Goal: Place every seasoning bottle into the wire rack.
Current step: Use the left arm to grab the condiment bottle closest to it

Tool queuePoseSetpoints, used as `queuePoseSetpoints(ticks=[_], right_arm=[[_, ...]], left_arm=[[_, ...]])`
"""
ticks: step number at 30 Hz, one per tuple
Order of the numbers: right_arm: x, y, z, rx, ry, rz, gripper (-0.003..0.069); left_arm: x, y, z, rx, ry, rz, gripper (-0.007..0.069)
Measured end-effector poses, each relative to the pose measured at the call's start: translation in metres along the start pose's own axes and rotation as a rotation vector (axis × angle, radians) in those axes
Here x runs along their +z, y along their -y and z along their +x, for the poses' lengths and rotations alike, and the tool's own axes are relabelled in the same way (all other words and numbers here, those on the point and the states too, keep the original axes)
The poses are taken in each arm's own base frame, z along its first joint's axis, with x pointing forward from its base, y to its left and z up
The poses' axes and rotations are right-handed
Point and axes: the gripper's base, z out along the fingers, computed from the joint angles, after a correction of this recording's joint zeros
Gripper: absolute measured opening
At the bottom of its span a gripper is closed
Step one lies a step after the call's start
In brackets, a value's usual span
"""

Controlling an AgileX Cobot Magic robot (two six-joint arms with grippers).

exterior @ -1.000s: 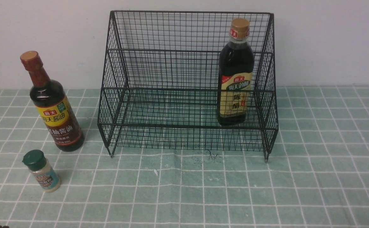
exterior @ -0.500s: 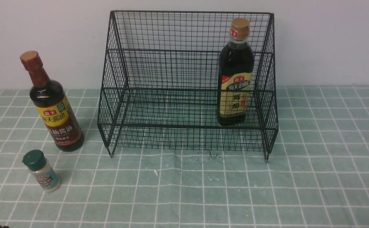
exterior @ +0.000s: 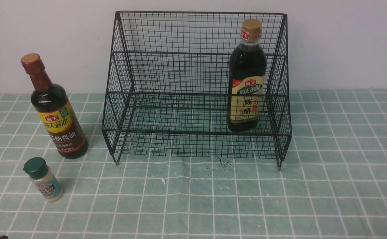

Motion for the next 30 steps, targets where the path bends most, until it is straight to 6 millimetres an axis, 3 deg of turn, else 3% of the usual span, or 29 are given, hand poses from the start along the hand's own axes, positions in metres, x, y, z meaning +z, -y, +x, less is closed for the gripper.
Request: queuePoseSetpoints(ticks=[8, 17, 18, 23, 26, 30], right_arm=[[0.000, 0.000, 0.000, -0.001, 0.000, 0.000, -0.0014], [0.000, 0.000, 0.000, -0.001, 0.000, 0.000, -0.0014], [0.000, 0.000, 0.000, -0.001, 0.000, 0.000, -0.0014], [0.000, 0.000, 0.000, -0.001, 0.000, 0.000, -0.0014], [0.000, 0.000, 0.000, -0.001, 0.000, 0.000, -0.0014], [0.000, 0.000, 0.000, -0.001, 0.000, 0.000, -0.0014]], left_arm=[[-0.003, -0.002, -0.023, -0.159, 0.262, 0.000, -0.0006], [-0.010, -0.007, -0.042, -0.199, 0.483, -0.030, -0.0006], [-0.015, -0.009, -0.049, -0.219, 0.578, -0.043, -0.0006], [-0.033, -0.013, -0.079, -0.301, 0.709, -0.028, -0.0006], [-0.046, -0.012, -0.110, -0.302, 0.671, 0.006, -0.0006], [-0.045, -0.006, -0.147, -0.267, 0.378, 0.068, -0.0006]])
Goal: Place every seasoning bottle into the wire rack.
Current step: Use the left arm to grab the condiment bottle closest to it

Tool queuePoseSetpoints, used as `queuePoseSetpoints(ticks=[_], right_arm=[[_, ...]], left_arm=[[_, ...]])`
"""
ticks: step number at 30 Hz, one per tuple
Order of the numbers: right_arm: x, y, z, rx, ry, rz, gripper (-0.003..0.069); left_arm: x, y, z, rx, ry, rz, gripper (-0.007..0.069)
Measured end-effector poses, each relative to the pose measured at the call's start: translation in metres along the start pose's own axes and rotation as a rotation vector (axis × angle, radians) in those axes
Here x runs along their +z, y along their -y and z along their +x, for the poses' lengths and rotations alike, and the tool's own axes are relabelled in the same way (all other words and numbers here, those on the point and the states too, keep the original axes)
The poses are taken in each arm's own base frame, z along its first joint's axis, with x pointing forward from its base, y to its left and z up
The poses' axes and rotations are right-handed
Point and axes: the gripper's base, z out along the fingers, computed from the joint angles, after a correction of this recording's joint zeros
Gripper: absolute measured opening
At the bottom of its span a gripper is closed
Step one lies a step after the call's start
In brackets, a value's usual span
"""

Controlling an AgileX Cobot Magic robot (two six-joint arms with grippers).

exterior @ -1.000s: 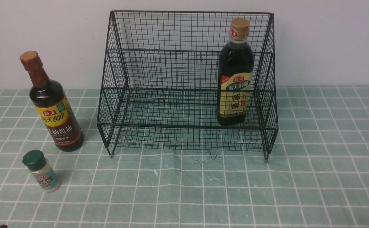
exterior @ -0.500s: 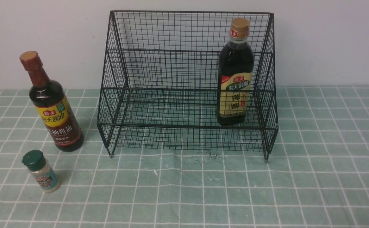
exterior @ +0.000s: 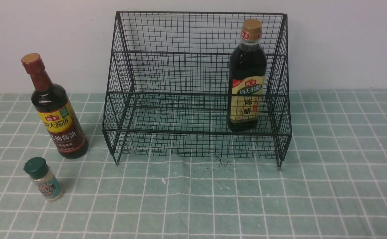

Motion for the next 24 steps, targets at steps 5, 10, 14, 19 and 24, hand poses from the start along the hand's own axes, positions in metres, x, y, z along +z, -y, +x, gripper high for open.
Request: queuePoseSetpoints(ticks=[5, 10, 14, 19, 24], right_arm=[[0.000, 0.000, 0.000, 0.000, 0.000, 0.000, -0.0014], [0.000, 0.000, 0.000, 0.000, 0.000, 0.000, -0.0014], [0.000, 0.000, 0.000, 0.000, 0.000, 0.000, -0.0014], [0.000, 0.000, 0.000, 0.000, 0.000, 0.000, -0.0014], [0.000, 0.000, 0.000, 0.000, 0.000, 0.000, -0.0014]], left_arm=[[0.040, 0.009, -0.009, 0.012, -0.562, 0.007, -0.0006], [0.079, 0.008, 0.005, 0.007, -0.971, 0.000, -0.0006], [0.107, 0.001, 0.018, 0.063, -1.108, -0.007, -0.0006], [0.132, -0.014, 0.037, 0.165, -1.187, -0.065, -0.0006], [0.158, -0.026, 0.058, 0.234, -1.223, -0.099, 0.0006]])
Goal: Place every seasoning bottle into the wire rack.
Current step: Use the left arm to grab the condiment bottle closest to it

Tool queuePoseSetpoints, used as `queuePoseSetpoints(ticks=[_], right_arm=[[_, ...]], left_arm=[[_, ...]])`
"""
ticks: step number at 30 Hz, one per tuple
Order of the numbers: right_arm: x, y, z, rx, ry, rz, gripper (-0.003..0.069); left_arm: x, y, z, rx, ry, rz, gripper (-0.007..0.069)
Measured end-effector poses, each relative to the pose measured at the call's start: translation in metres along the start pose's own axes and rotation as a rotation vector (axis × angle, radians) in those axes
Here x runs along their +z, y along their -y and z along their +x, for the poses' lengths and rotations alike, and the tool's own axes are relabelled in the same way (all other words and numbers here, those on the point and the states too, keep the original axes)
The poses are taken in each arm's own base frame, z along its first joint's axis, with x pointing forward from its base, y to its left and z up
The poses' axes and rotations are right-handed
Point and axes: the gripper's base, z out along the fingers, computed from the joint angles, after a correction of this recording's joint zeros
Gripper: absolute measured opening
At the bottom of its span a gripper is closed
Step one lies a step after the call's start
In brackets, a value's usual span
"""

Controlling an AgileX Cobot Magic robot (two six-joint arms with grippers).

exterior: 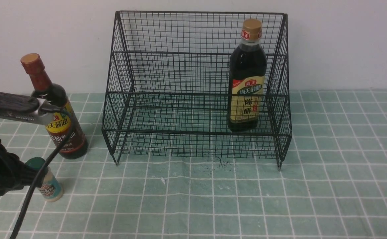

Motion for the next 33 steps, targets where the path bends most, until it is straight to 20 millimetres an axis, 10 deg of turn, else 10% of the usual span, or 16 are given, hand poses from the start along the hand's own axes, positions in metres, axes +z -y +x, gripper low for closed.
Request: queuePoseSetpoints(ticks=[5, 16, 33], right_arm=[[0.000, 0.000, 0.000, 0.000, 0.000, 0.000, -0.0014], [0.000, 0.000, 0.000, 0.000, 0.000, 0.000, -0.0014], [0.000, 0.000, 0.000, 0.016, 0.000, 0.000, -0.0014]], left_arm=[[0.021, -0.004, -0.012, 0.015, 0.022, -0.024, 0.0097], [0.062, -0.016, -0.034, -0.042, 0.091, -0.133, 0.0545], [0.110, -0.021, -0.033, -0.071, -0.003, -0.171, 0.0578]])
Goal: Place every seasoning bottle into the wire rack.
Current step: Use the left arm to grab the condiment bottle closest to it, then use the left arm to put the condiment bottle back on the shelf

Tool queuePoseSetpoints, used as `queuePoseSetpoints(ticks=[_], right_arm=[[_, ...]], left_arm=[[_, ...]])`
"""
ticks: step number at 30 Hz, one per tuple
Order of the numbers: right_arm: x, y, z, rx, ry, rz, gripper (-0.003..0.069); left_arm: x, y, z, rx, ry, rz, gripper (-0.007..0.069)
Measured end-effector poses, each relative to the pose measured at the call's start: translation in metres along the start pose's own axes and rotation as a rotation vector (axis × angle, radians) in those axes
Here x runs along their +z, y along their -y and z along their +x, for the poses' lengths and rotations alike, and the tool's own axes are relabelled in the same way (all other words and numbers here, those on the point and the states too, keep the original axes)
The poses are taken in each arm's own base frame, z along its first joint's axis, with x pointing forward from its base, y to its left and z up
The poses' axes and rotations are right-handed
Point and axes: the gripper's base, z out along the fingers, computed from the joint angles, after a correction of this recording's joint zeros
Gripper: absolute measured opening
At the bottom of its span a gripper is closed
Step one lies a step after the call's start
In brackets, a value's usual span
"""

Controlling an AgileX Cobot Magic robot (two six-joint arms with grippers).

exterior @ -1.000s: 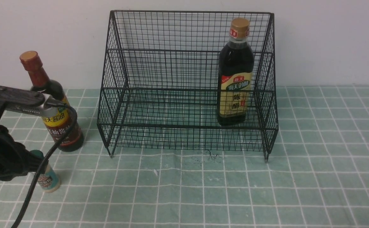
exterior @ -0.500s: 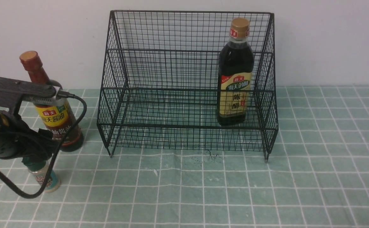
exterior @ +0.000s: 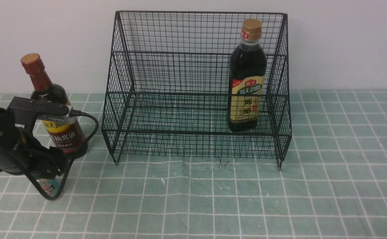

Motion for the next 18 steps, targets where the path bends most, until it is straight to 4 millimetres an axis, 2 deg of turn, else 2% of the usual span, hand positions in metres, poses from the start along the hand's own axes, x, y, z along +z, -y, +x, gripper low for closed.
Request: queuePoseSetpoints(ticks=[4, 5, 6, 10, 14, 18], right_arm=[[0.000, 0.000, 0.000, 0.002, 0.000, 0.000, -0.0014], [0.000, 0.000, 0.000, 0.002, 0.000, 0.000, -0.0014], [0.000, 0.000, 0.000, 0.002, 0.000, 0.000, -0.0014], [0.000, 0.000, 0.000, 0.003, 0.000, 0.000, -0.0014], [0.000, 0.000, 0.000, 0.003, 0.000, 0.000, -0.0014], [0.000, 0.000, 0.000, 0.003, 0.000, 0.000, -0.0014]], left_arm=[[0.004, 0.001, 0.001, -0.017, -0.016, 0.009, 0.0472], [0.005, 0.002, 0.001, -0.029, -0.019, 0.015, 0.0388], [0.005, 0.002, 0.001, -0.038, -0.019, 0.019, 0.0356], [0.003, 0.002, 0.003, -0.051, -0.041, 0.020, 0.0361], [-0.009, 0.000, 0.011, -0.081, -0.121, 0.010, 0.0361], [-0.044, -0.001, 0.007, -0.136, -0.125, 0.055, 0.0361]])
